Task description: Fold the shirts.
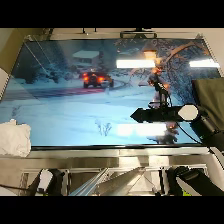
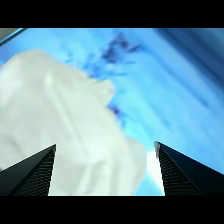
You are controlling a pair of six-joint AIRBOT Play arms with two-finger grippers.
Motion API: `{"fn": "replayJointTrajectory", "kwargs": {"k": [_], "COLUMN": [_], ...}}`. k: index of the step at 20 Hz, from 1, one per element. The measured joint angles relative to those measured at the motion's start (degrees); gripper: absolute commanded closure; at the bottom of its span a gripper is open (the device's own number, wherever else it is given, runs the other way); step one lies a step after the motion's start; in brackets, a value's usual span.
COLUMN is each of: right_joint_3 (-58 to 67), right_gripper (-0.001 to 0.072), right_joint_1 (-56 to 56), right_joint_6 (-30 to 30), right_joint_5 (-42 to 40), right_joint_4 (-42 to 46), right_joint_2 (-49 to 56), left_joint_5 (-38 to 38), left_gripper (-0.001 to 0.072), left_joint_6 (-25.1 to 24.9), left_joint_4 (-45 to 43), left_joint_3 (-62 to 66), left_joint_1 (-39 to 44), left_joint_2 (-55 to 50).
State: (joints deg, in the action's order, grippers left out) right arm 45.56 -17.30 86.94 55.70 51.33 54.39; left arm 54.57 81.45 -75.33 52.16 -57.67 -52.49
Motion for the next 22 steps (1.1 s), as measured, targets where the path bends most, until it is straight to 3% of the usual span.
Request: {"fn": "replayJointTrajectory", "kwargs": {"k": [4,9,10,11,13,14,19,22], "right_joint_3": [0.00,0.00,0.00,0.00,0.00,0.00,0.00,0.00], "right_gripper": [0.0254,0.0255,0.0256,0.0256,0.0256,0.0256,0.0257,0.0256], "right_joint_1": [-0.02,0.00,-0.02,0.00,0.00,0.00,0.00,0.00], "right_joint_6": [-0.02,-0.09,-0.11,-0.11,-0.17,-0.22,-0.22,-0.22], "right_joint_5": [-0.37,-2.16,-2.47,-2.64,-2.93,-2.95,-3.15,-3.17], "right_joint_4": [0.00,0.02,0.02,0.02,0.02,0.02,0.00,0.00], "right_joint_2": [0.02,0.04,0.04,0.04,0.04,0.04,0.07,0.07], "left_joint_5": [3.98,3.69,3.28,2.69,2.23,2.34,9.73,14.16], "left_gripper": [-0.0004,0.0000,0.0045,0.0178,0.0594,0.0709,0.0707,0.0698], "left_joint_6": [0.35,0.17,0.15,0.11,-0.02,-0.02,-0.28,-1.38], "left_joint_4": [-1.88,-2.43,-2.49,-2.56,-2.67,-2.71,-1.44,7.13], "left_joint_3": [0.61,0.79,0.81,0.87,1.64,2.49,11.37,16.44], "left_joint_1": [-10.16,-9.16,-7.89,-6.38,-3.63,-2.47,2.73,8.31], "left_joint_2": [-12.02,-22.58,-23.85,-24.98,-26.38,-26.77,-27.30,-25.44]}}
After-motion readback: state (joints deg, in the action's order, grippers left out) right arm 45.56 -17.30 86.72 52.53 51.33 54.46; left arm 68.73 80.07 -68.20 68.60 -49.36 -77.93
